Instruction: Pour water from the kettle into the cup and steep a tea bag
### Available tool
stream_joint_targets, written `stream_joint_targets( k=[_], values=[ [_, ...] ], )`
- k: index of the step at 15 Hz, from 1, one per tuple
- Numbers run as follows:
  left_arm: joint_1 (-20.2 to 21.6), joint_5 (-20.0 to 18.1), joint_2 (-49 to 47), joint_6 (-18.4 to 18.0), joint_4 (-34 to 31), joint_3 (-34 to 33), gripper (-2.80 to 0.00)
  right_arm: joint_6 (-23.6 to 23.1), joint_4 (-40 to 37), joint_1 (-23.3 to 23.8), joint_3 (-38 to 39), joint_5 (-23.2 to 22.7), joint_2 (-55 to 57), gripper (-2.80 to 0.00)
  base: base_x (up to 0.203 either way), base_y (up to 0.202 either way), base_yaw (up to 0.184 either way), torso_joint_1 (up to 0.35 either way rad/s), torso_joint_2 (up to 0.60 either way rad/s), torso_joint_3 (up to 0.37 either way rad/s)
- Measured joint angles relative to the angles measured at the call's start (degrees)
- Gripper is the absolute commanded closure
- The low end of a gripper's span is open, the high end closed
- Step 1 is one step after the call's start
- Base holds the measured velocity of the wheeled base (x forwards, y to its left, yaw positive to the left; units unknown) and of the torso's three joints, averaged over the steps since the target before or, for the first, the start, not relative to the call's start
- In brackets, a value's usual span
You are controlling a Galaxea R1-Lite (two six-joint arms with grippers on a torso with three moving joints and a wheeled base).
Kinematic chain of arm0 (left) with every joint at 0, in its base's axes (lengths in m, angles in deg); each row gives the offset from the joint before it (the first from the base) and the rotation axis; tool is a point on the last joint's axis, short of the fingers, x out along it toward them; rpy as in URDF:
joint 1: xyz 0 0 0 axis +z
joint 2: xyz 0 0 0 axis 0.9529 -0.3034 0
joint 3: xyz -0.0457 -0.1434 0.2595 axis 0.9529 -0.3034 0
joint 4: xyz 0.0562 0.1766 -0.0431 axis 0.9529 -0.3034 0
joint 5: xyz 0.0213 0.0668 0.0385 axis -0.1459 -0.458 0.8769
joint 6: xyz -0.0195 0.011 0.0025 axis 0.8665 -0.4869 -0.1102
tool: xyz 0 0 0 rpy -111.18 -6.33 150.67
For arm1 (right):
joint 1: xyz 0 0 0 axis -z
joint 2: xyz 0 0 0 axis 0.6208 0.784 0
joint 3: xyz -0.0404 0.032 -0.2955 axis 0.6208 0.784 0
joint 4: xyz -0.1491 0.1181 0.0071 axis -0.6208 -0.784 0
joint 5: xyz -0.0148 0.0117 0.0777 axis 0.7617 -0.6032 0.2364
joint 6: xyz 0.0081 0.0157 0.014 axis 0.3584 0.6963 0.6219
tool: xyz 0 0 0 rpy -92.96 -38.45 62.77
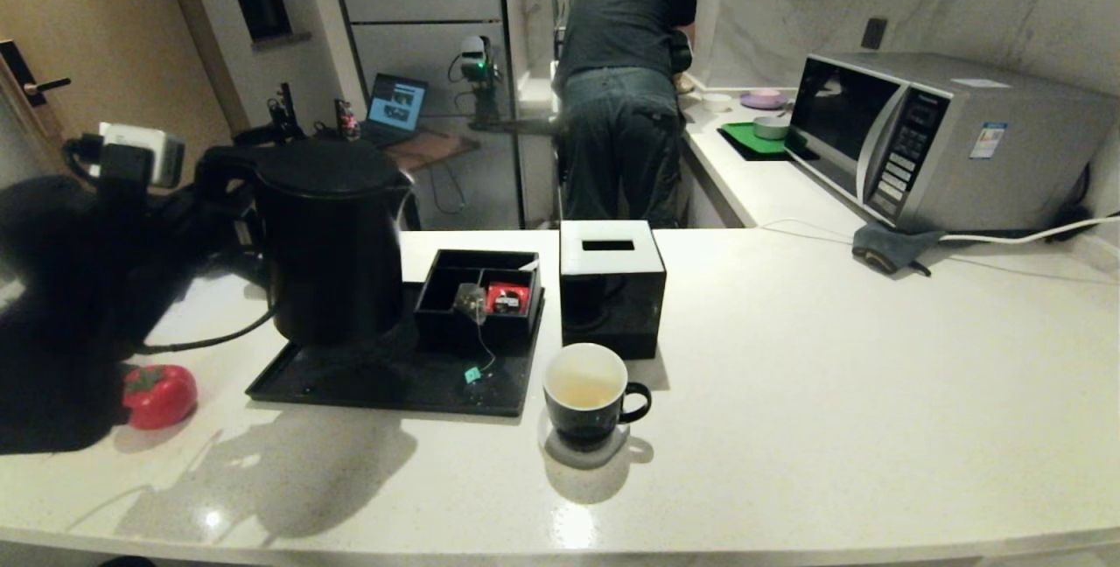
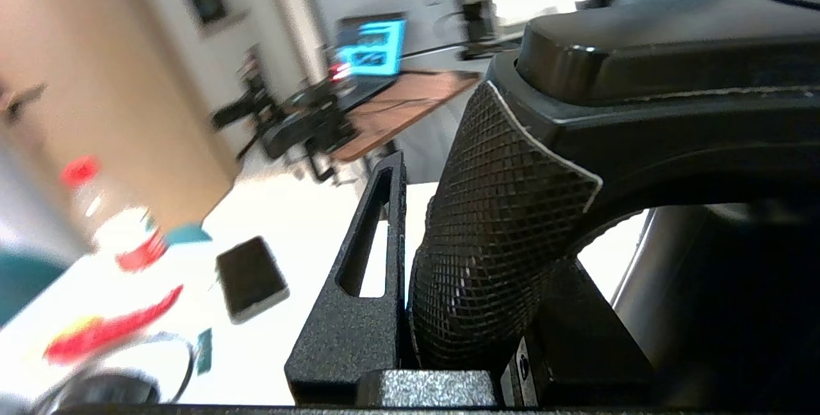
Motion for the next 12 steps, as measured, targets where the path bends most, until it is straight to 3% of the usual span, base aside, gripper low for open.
stream_joint_targets(
  k=[5,12],
  values=[
    [3.70,4.50,-0.60,6.35,-0.10,-0.12,0.00,0.00,0.00,-0.01,0.00,0.02,0.00,0.00,0.000,0.000,0.000,0.000,0.00,0.000],
    [5.02,4.70,-5.28,9.59,0.03,0.07,0.00,0.00,0.02,0.00,0.00,-0.02,0.00,0.00,0.000,0.000,0.000,0.000,0.00,0.000]
  ],
)
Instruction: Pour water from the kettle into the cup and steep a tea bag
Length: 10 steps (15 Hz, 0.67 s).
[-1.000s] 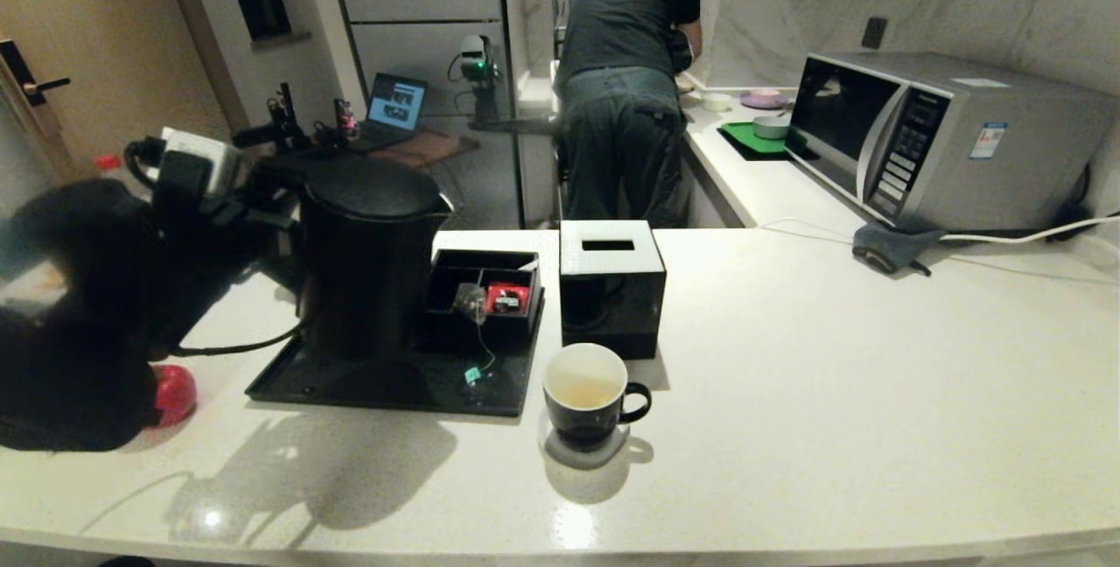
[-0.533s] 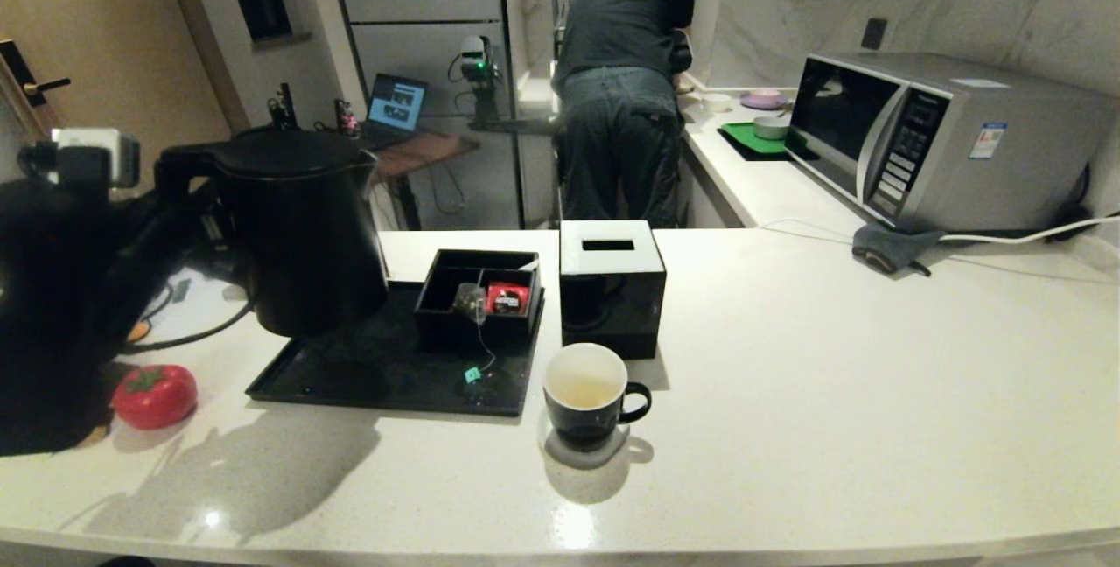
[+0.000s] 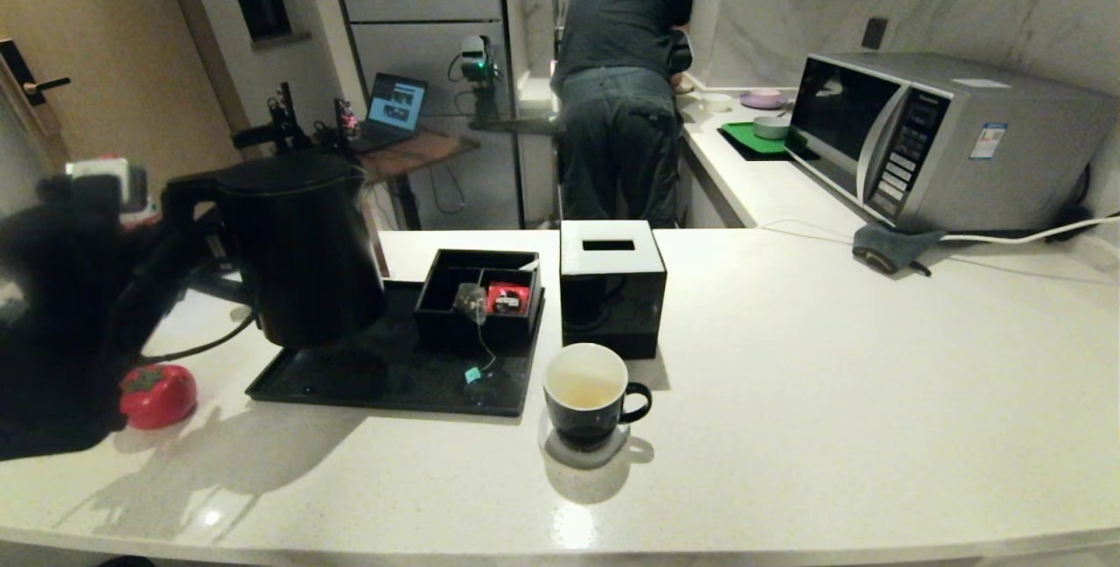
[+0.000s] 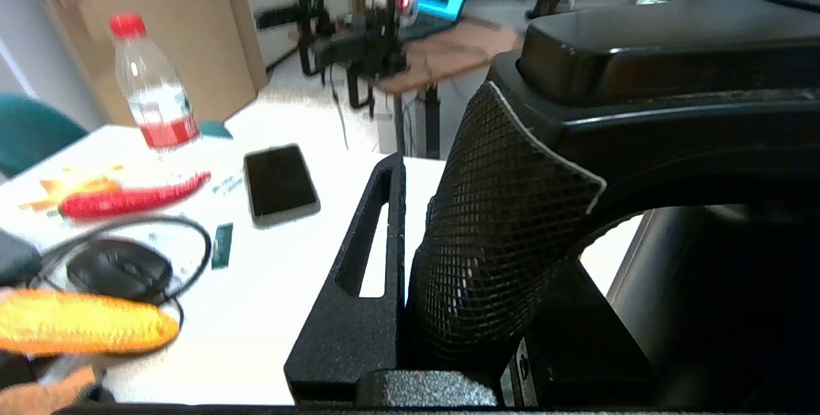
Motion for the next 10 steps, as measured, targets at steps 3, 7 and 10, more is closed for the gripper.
stream_joint_targets(
  k=[3,7,10],
  values=[
    [0.21,-0.37,-3.24,0.12,0.66,0.82,0.00,-0.02,0.00,-0.02,0.00,-0.01,0.00,0.00,0.000,0.000,0.000,0.000,0.00,0.000],
    [0.86,-0.63,-7.65,0.14,1.99,3.54,0.00,-0.02,0.00,0.00,0.00,0.01,0.00,0.00,0.000,0.000,0.000,0.000,0.00,0.000],
    [0.98,-0.78,-10.50,0.12,3.72,4.83,0.00,-0.02,0.00,0.00,0.00,0.02,0.00,0.00,0.000,0.000,0.000,0.000,0.00,0.000]
  ],
)
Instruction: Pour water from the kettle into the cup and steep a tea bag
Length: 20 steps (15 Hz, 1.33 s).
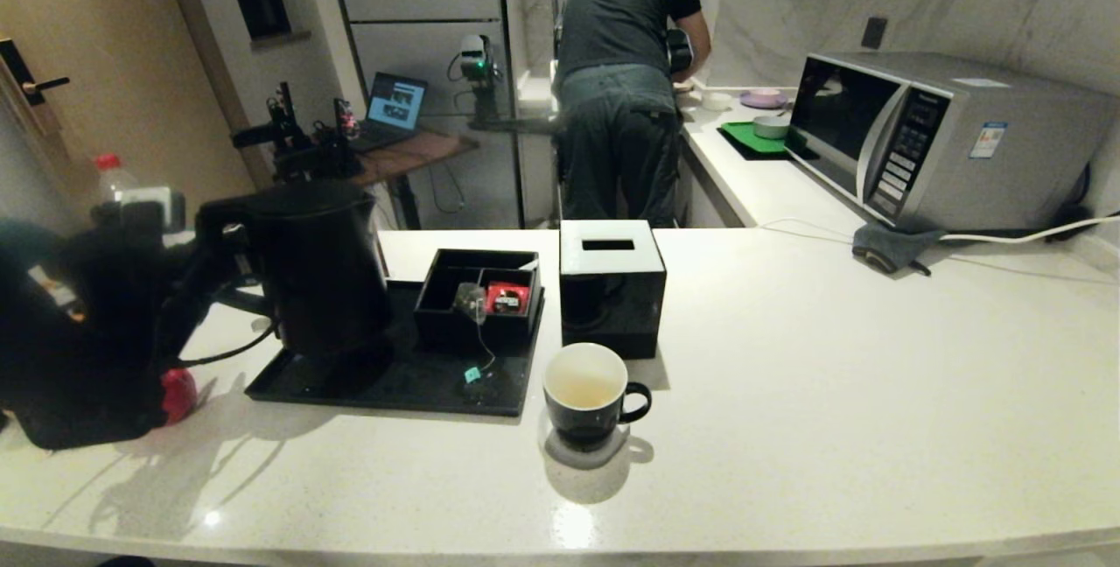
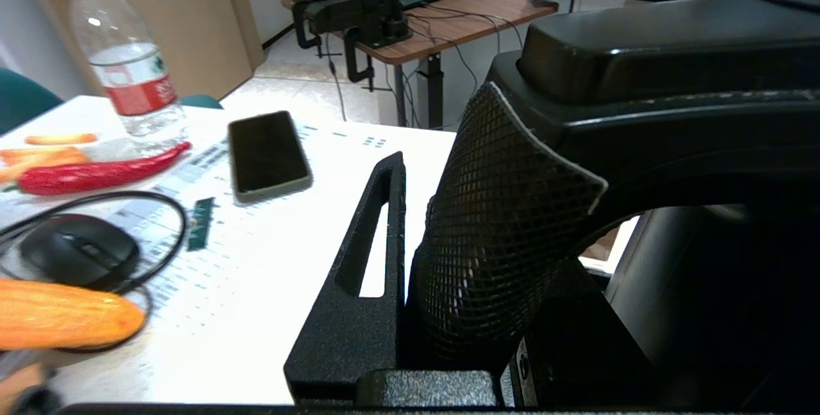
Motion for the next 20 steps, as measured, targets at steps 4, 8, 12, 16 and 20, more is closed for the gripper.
stream_joint_targets(
  k=[4,8,12,16,20],
  values=[
    [-1.03,0.01,-2.61,0.00,2.91,0.41,0.00,0.02,0.00,0.00,0.00,0.00,0.00,0.00,0.000,0.000,0.000,0.000,0.00,0.000],
    [-1.94,-1.08,-4.73,1.21,5.93,0.46,0.00,0.02,0.00,-0.05,0.00,0.00,0.00,0.00,0.000,0.000,0.000,0.000,0.00,0.000],
    [-2.07,-1.04,-6.84,1.29,5.82,1.42,0.00,0.00,0.00,-0.02,0.00,0.00,0.00,0.00,0.000,0.000,0.000,0.000,0.00,0.000],
    [-2.01,-1.12,-8.72,1.43,5.88,3.46,0.00,0.02,0.00,-0.05,0.00,0.00,0.00,0.00,0.000,0.000,0.000,0.000,0.00,0.000],
    [-1.82,-1.10,-10.25,1.43,5.85,4.88,0.00,0.00,0.00,-0.05,0.00,-0.02,0.00,0.00,0.000,0.000,0.000,0.000,0.00,0.000]
  ],
)
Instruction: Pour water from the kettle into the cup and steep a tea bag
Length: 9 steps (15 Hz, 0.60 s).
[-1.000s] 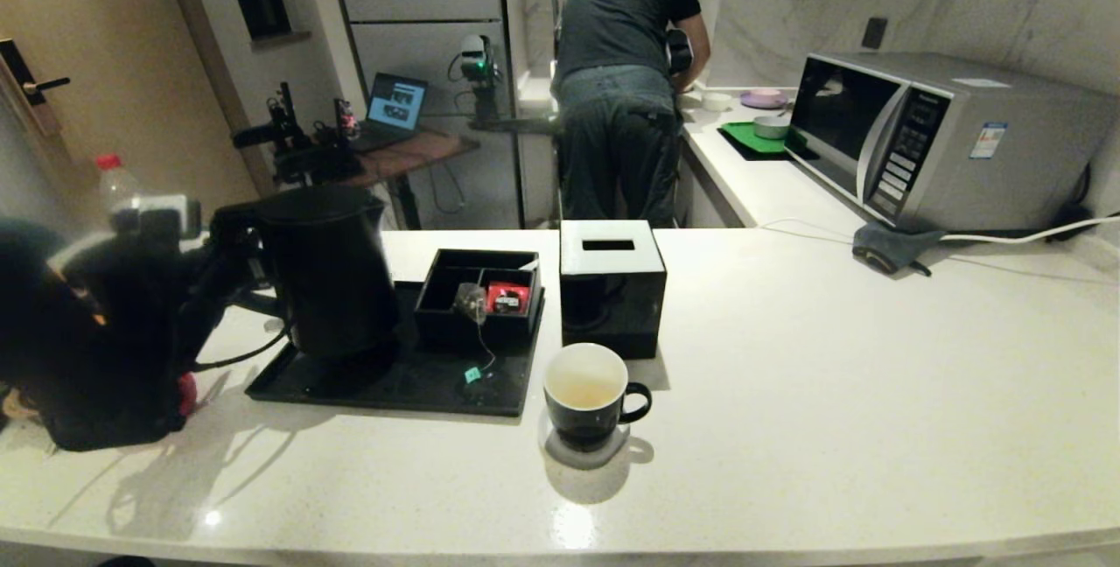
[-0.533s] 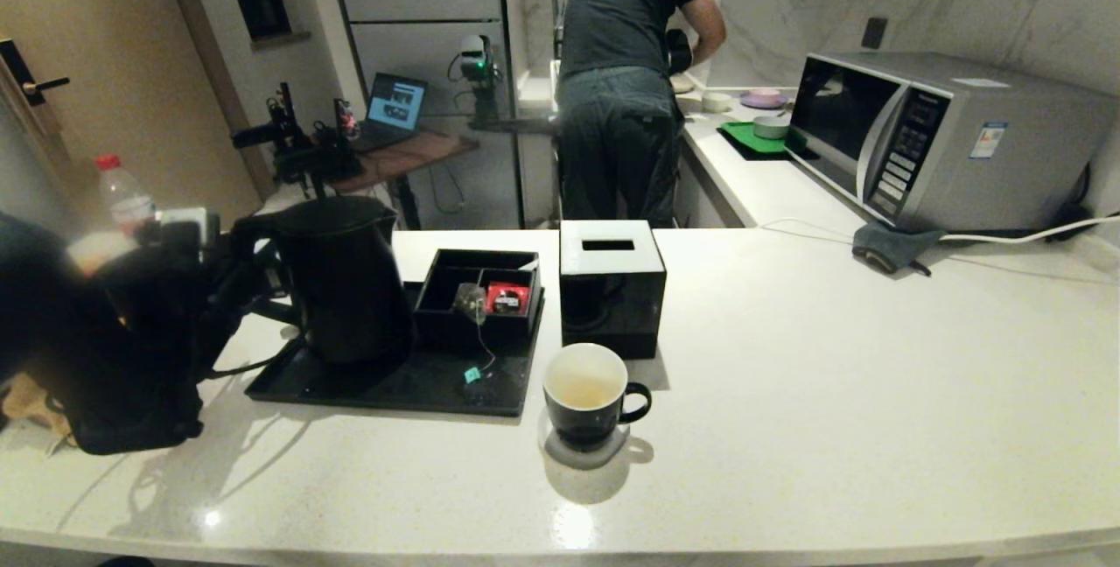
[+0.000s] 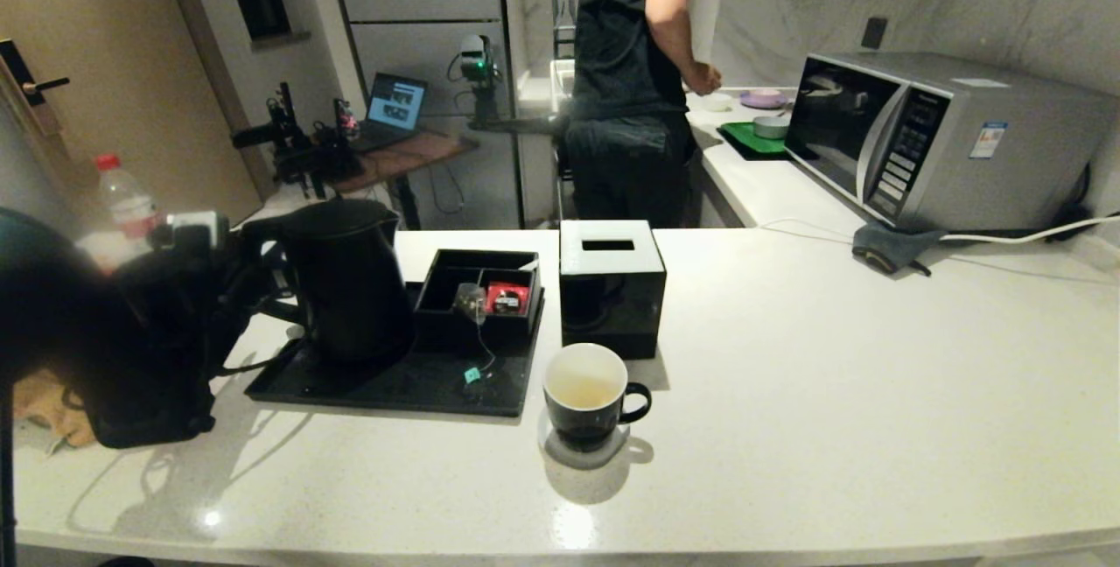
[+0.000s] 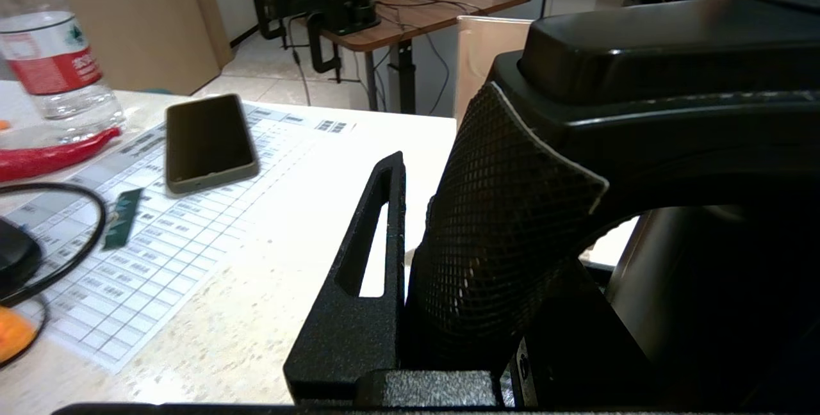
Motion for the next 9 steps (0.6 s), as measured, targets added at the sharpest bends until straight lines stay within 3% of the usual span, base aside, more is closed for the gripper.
stream_joint_targets(
  k=[9],
  values=[
    [0.44,0.02,-2.49,-0.07,0.11,1.45,0.00,0.02,0.00,0.02,0.00,0.00,0.00,0.00,0.000,0.000,0.000,0.000,0.00,0.000]
  ],
)
